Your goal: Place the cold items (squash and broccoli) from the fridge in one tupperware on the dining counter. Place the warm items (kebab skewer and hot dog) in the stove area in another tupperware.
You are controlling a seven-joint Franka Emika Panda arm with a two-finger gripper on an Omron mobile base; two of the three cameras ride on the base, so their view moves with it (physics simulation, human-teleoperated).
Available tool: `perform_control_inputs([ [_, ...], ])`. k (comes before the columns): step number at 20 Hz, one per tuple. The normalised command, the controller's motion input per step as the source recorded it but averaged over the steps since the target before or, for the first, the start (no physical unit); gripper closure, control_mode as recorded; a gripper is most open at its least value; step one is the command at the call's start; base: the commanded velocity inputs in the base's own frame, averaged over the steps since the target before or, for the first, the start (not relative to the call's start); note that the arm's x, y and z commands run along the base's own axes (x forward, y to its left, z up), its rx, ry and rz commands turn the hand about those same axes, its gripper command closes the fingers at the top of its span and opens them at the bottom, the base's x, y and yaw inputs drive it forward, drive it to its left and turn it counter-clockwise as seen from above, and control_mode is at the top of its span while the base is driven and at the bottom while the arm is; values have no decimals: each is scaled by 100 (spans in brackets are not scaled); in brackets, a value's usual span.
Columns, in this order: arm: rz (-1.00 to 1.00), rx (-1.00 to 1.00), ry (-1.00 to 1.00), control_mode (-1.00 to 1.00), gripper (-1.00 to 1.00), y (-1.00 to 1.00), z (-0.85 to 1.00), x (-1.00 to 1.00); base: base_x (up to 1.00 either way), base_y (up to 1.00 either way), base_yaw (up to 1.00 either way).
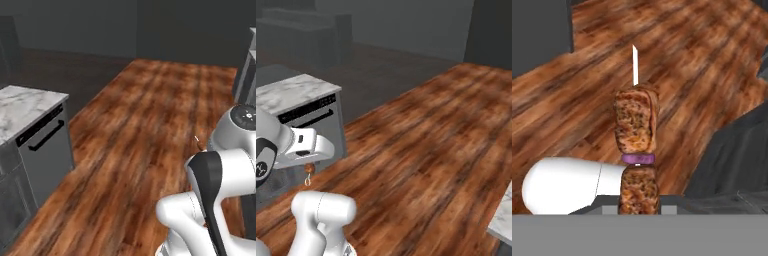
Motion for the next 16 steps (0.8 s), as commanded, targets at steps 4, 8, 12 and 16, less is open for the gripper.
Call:
perform_control_inputs([
  [4,0,0,0,100,100,0,0,0,86,29,-58],
  [8,0,0,0,100,100,0,0,0,86,49,-60],
  [12,0,0,0,100,100,0,0,0,84,57,-57],
  [16,0,0,0,100,100,0,0,0,96,67,-50],
])
